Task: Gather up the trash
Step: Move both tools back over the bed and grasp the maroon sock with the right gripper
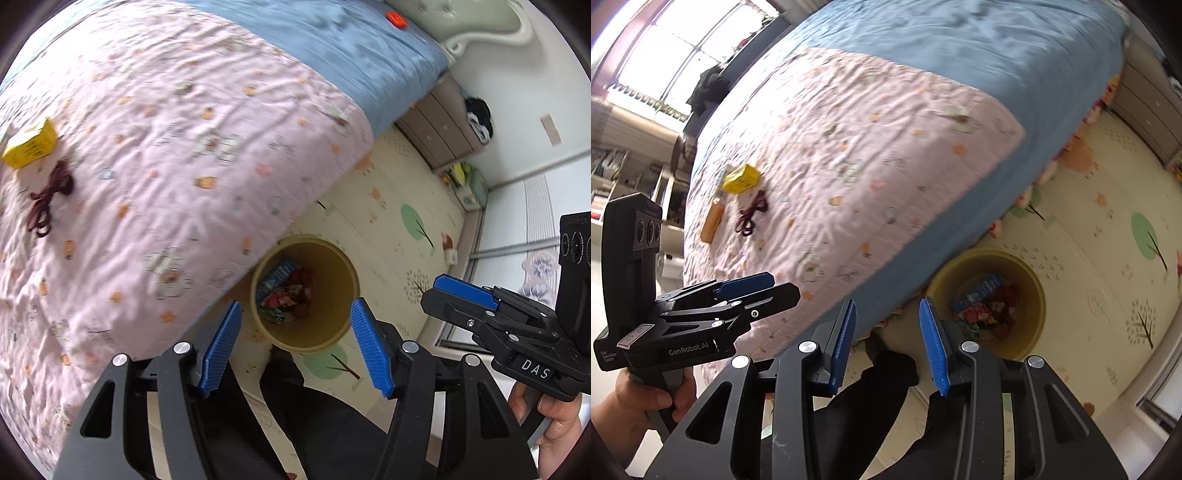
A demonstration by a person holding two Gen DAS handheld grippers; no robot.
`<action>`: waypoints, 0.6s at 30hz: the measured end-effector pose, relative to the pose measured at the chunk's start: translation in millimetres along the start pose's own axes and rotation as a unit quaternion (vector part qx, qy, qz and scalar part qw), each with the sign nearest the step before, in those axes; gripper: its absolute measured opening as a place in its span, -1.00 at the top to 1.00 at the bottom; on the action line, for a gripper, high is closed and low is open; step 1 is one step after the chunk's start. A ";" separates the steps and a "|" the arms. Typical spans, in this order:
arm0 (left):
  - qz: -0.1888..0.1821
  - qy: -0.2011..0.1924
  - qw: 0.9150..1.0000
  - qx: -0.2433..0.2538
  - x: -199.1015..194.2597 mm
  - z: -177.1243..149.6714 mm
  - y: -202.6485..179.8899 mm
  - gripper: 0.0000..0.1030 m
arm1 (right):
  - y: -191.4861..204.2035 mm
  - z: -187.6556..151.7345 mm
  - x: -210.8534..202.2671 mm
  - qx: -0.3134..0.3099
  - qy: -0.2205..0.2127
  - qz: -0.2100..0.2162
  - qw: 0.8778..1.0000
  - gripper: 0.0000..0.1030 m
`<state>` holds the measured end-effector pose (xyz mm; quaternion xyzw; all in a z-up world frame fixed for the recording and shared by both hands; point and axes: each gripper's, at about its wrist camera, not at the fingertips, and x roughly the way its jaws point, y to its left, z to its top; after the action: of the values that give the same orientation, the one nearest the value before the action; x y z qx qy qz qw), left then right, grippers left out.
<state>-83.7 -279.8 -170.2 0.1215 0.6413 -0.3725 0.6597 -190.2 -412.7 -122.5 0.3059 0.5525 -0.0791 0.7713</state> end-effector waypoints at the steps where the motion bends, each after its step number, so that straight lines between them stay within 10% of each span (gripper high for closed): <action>1: 0.004 -0.007 1.000 -0.009 -7.2 1.0 11.8 -0.20 | 10.9 5.1 4.0 -0.009 0.001 0.004 1.000 0.29; 18: 0.063 -0.081 0.984 -0.143 -108.2 -9.6 250.1 -0.27 | 244.4 64.8 117.5 -0.147 0.032 0.046 0.988 0.29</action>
<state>81.7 -64.0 -149.7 0.0357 0.6235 -0.2431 0.7422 18.6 -228.0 -121.3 0.2172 0.5674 0.0484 0.7928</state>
